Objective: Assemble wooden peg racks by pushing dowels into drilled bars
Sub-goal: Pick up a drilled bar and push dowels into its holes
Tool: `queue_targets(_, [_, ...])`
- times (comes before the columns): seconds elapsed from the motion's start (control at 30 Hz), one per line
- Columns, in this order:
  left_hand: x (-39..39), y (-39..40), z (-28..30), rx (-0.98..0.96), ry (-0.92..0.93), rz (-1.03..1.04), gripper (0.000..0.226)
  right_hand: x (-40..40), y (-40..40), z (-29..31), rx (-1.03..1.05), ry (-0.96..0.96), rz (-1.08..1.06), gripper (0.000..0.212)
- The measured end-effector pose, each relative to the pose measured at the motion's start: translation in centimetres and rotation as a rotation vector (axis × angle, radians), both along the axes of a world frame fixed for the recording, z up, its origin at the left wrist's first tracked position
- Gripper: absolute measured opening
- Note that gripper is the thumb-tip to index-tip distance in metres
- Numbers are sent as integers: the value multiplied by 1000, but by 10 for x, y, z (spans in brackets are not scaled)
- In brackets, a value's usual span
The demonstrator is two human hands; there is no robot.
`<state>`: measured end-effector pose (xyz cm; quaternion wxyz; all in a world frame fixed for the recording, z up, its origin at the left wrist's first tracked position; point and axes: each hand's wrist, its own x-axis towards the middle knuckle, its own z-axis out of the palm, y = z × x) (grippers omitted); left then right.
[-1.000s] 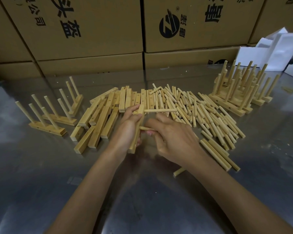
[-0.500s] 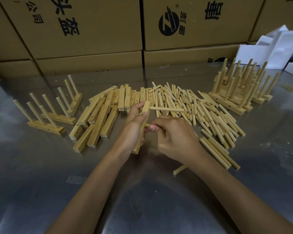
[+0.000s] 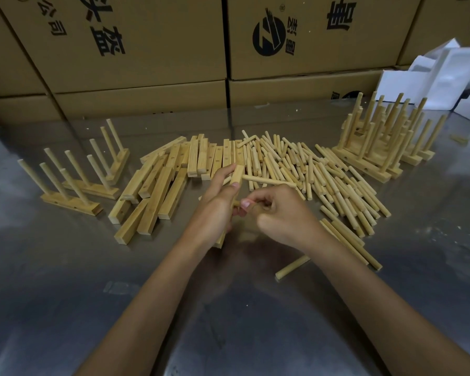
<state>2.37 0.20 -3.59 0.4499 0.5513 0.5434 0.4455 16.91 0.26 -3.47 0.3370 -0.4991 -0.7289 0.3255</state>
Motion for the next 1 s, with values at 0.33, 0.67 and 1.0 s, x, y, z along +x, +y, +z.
queue_targets(0.33, [-41,14,8,-123,-329,379,28,37,20,0,94,-240,-319,21])
queue_targets(0.67, [-47,15,14,-223,-473,412,19,46,28,-15,74,-536,-367,21])
queue_targets(1.0, [-40,10,15,-211,-443,385,20,46,30,-13,-123,-547,-270,19])
